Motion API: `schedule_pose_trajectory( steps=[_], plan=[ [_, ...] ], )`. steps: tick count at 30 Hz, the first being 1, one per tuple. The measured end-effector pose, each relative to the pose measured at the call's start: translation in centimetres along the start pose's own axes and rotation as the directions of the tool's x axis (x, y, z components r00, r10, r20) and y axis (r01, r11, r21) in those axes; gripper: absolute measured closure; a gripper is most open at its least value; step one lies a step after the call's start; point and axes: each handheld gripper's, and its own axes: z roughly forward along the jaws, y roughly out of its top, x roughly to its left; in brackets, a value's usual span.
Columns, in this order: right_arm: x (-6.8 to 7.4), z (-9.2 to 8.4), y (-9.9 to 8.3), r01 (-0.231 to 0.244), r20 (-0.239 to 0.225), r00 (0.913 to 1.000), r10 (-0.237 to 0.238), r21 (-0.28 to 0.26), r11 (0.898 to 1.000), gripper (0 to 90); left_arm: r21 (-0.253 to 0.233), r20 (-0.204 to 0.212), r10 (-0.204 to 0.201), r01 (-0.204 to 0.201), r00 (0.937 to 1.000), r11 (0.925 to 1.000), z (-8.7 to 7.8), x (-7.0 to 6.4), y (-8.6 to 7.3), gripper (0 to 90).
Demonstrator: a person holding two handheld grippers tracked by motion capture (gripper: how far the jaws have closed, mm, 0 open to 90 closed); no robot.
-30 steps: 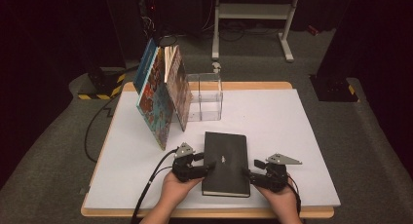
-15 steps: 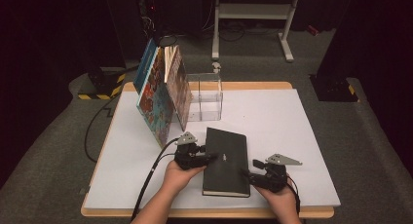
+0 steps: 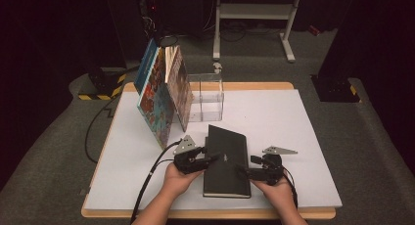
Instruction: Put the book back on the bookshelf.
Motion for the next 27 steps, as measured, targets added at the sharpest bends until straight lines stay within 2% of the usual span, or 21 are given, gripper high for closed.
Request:
schedule_pose_trajectory(
  steps=[9,13,16,20,23,24,27],
  plan=[
    [-0.4,0.3,0.1,-0.037,-0.065,0.9972,0.037,0.008,0.999,10.0,-0.045,-0.033,0.062,-0.064,0.9975,0.9970,-0.9,-1.1,-0.2,57.2],
    [-0.6,0.5,0.1,-0.064,-0.118,0.9909,0.065,0.016,0.998,6.9,-0.071,-0.051,0.102,-0.106,0.9935,0.9919,-1.3,-1.8,-0.2,57.2],
    [-1.0,0.8,0.2,-0.084,-0.162,0.9828,0.088,0.032,0.996,4.2,-0.083,-0.058,0.124,-0.129,0.9906,0.9882,-1.5,-2.2,-0.2,57.2],
    [-1.5,1.5,0.4,-0.119,-0.225,0.9653,0.132,0.068,0.991,0.4,-0.090,-0.063,0.136,-0.141,0.9887,0.9859,-1.6,-2.4,-0.3,57.3],
    [-1.9,2.0,0.4,-0.144,-0.277,0.9465,0.165,0.096,0.985,0.4,-0.094,-0.065,0.143,-0.149,0.9876,0.9844,-1.7,-2.5,-0.3,57.2],
    [-1.8,2.0,0.4,-0.144,-0.286,0.9435,0.167,0.101,0.984,0.6,-0.093,-0.066,0.141,-0.146,0.9879,0.9849,-1.7,-2.4,-0.3,57.2],
    [-1.9,2.0,0.6,-0.140,-0.284,0.9437,0.169,0.119,0.983,4.0,-0.092,-0.068,0.136,-0.142,0.9883,0.9855,-1.7,-2.4,-0.5,57.2]
  ],
)
